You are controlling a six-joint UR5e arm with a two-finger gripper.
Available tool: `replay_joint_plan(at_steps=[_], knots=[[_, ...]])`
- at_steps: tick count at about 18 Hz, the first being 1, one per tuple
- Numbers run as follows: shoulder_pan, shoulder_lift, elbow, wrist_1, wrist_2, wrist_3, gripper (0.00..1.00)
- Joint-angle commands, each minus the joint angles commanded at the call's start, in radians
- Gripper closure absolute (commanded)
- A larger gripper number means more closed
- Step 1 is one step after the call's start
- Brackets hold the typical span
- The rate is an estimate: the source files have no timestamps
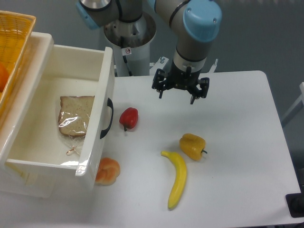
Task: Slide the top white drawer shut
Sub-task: 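Move the gripper down toward the black handle of the open drawer, then bring the gripper against the drawer front beside the black handle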
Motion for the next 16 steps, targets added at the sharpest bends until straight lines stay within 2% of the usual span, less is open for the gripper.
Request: replay_joint_plan(at_steps=[3, 8, 11, 16], knots=[[-0.011, -0.023, -0.003, -0.002, -0.002, -0.005, 0.0], [-0.055, -0.106, 0.008, -0.006, -0.006, -0.084, 0.0], [-0.06, -0.143, 0.017, -0.008, -0.014, -0.083, 0.0], [-0.075, -0.172, 0.017, -0.008, -0.097, -0.084, 0.0]])
